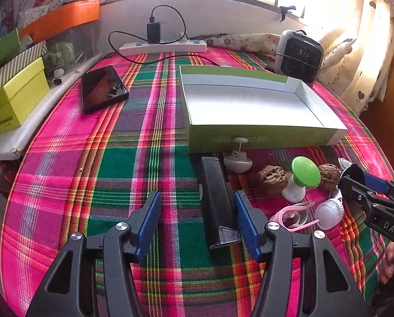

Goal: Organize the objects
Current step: 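Move left tool toward black flashlight while right tool approaches black dotted disc, then close left tool on flashlight while right tool closes on black disc, then carry flashlight with left tool into white box while right tool carries disc there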

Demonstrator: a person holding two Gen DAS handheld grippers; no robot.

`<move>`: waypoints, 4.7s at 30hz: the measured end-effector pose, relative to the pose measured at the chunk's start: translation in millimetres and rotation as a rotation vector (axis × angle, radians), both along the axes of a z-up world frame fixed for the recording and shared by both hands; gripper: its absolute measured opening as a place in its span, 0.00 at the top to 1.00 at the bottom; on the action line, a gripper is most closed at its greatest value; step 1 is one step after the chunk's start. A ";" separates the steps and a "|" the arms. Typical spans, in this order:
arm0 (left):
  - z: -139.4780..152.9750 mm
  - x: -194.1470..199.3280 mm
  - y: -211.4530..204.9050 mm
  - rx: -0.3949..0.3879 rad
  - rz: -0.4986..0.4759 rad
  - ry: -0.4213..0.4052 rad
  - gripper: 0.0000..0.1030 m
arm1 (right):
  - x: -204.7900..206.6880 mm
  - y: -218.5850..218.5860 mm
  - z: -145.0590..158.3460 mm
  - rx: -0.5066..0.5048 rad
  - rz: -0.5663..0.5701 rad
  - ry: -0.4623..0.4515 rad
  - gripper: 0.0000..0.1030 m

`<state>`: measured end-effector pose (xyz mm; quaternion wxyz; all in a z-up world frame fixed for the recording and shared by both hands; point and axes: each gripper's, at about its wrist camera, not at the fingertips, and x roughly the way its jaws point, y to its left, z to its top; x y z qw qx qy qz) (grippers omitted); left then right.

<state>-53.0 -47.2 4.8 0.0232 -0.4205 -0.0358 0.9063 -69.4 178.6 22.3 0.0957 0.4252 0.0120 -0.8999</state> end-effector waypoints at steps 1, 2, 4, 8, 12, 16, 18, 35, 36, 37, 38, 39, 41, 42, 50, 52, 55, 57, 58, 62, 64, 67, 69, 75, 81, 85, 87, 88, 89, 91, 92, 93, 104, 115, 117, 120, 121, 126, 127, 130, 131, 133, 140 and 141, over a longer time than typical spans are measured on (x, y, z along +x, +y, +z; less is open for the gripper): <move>-0.1 -0.6 -0.3 0.004 -0.001 0.001 0.46 | 0.8 2.0 0.0 -0.001 -0.007 0.000 0.40; -0.3 -1.0 -0.7 0.009 -0.001 0.002 0.46 | 1.9 4.9 0.1 0.000 -0.019 0.001 0.41; -0.3 -1.1 -2.5 0.019 -0.001 0.004 0.46 | 3.3 10.5 0.5 -0.013 -0.034 0.000 0.42; -0.4 -1.7 -4.0 0.029 -0.002 0.006 0.46 | 6.6 15.8 -1.3 -0.011 -0.052 -0.009 0.48; -0.3 -1.2 -3.8 0.023 -0.002 0.006 0.46 | 10.2 23.3 -1.2 -0.017 -0.075 -0.012 0.55; -0.5 -0.9 -4.7 0.026 -0.005 0.006 0.46 | 12.3 28.1 -1.2 -0.020 -0.079 -0.012 0.57; -0.4 -1.2 -4.6 0.032 -0.007 0.006 0.46 | 11.6 28.4 -1.3 -0.024 -0.074 -0.014 0.57; -0.3 -9.7 -10.3 0.020 0.012 0.002 0.47 | 6.8 28.4 -2.5 -0.033 -0.063 0.005 0.57; -0.4 -9.7 -10.4 0.021 0.012 0.002 0.47 | 7.3 28.8 -2.8 -0.035 -0.063 0.006 0.57; -0.4 -9.7 -10.3 0.020 0.013 0.002 0.48 | 7.4 29.1 -2.8 -0.036 -0.063 0.006 0.57; 0.1 -10.4 -10.8 0.017 0.014 0.002 0.50 | 7.4 29.4 -2.8 -0.038 -0.064 0.007 0.58; -0.3 -10.1 -10.8 0.015 0.015 0.003 0.53 | 7.4 30.0 -2.7 -0.039 -0.066 0.007 0.58; -0.6 -10.8 -11.1 0.008 0.022 0.003 0.55 | 7.6 31.1 -2.6 -0.041 -0.070 0.009 0.62; -0.8 -11.1 -11.4 0.007 0.023 0.004 0.56 | 7.6 31.9 -2.4 -0.042 -0.074 0.009 0.63; -1.6 -9.3 -7.0 -0.010 0.003 0.006 0.79 | 8.0 33.6 -2.7 -0.044 -0.075 0.012 0.70; -1.9 -8.5 -6.3 -0.010 0.004 0.006 0.79 | 8.3 34.0 -2.8 -0.045 -0.074 0.013 0.71; -1.9 -8.6 -5.5 -0.010 0.004 0.006 0.79 | 8.9 32.5 -2.9 -0.044 -0.071 0.015 0.71; -1.9 -8.6 -5.6 -0.011 0.004 0.006 0.79 | 9.4 32.4 -3.2 -0.044 -0.069 0.015 0.71; -1.9 -8.7 -5.6 -0.011 0.004 0.006 0.79 | 9.4 32.1 -3.1 -0.044 -0.067 0.016 0.71; -1.9 -8.6 -5.3 -0.009 0.004 0.006 0.79 | 9.5 31.1 -3.3 -0.043 -0.064 0.016 0.71; -1.8 -8.7 -5.6 -0.011 0.004 0.006 0.79 | 9.5 30.9 -3.2 -0.045 -0.064 0.015 0.71; -1.7 -8.8 -5.8 -0.011 0.003 0.006 0.79 | 9.8 31.0 -2.8 -0.051 -0.063 0.011 0.71; -1.7 -8.7 -5.5 -0.012 0.004 0.005 0.79 | 10.0 30.6 -2.8 -0.054 -0.059 0.008 0.71; -0.3 -5.5 -3.4 -0.006 -0.003 0.004 0.79 | 11.8 28.9 0.6 -0.064 -0.041 0.014 0.71; 6.8 -3.1 -5.7 0.011 -0.009 0.013 0.79 | 11.4 26.1 8.2 -0.065 -0.028 0.035 0.71; 6.0 -3.2 -8.5 0.015 0.000 0.003 0.80 | 11.4 25.3 11.2 -0.067 -0.023 0.044 0.71; 7.4 -2.6 -8.3 0.019 -0.003 0.005 0.80 | 11.2 24.2 12.5 -0.065 -0.020 0.048 0.71; 7.8 -2.0 -7.5 0.016 -0.005 0.007 0.80 | 10.5 23.5 12.8 -0.064 -0.018 0.047 0.71; 8.4 -1.7 -6.9 0.012 -0.008 0.008 0.80 | 10.4 23.0 13.0 -0.066 -0.017 0.046 0.71; 11.1 -1.2 -6.7 0.012 -0.006 0.016 0.80 | 11.4 21.3 14.0 -0.067 -0.011 0.051 0.71; 13.7 -0.9 -6.5 0.015 -0.008 0.023 0.80 | 11.6 20.3 14.8 -0.065 -0.007 0.055 0.71; 16.1 -1.2 -6.5 0.017 -0.009 0.027 0.80 | 11.7 19.4 15.8 -0.066 -0.003 0.057 0.71; 45.7 -14.7 2.7 0.044 -0.052 0.061 0.80 | 1.6 3.4 37.7 -0.095 0.062 0.081 0.71; 56.6 -62.1 16.5 0.049 -0.086 0.065 0.80 | -51.1 -15.1 52.1 -0.151 0.132 0.055 0.71; 55.8 -72.9 18.4 0.048 -0.091 0.065 0.80 | -63.3 -20.7 50.4 -0.146 0.140 0.046 0.71; 51.7 -89.5 20.1 0.049 -0.090 0.053 0.80 | -81.7 -26.3 46.6 -0.146 0.142 0.032 0.71; 50.6 -94.7 20.3 0.055 -0.089 0.050 0.80 | -87.0 -27.7 45.8 -0.143 0.139 0.030 0.71; 45.7 -121.0 27.2 0.050 -0.100 0.033 0.79 | -115.0 -38.9 37.9 -0.125 0.150 0.002 0.71; 44.6 -125.3 28.7 0.046 -0.101 0.035 0.79 | -120.7 -40.7 36.2 -0.122 0.149 -0.002 0.71; 38.2 -140.6 29.5 0.039 -0.090 0.021 0.79 | -134.7 -46.1 30.4 -0.112 0.156 -0.016 0.71; 36.6 -143.8 29.4 0.040 -0.093 0.020 0.79 | -139.1 -47.8 28.1 -0.112 0.159 -0.021 0.71; 32.3 -151.7 30.4 0.028 -0.090 0.010 0.79 | -147.8 -50.6 23.4 -0.117 0.165 -0.042 0.71; 21.0 -167.0 31.6 0.024 -0.087 -0.012 0.79 | -168.9 -61.3 6.8 -0.103 0.176 -0.088 0.71; 19.0 -168.9 32.1 0.022 -0.088 -0.018 0.79 | -169.6 -62.6 6.4 -0.100 0.180 -0.085 0.71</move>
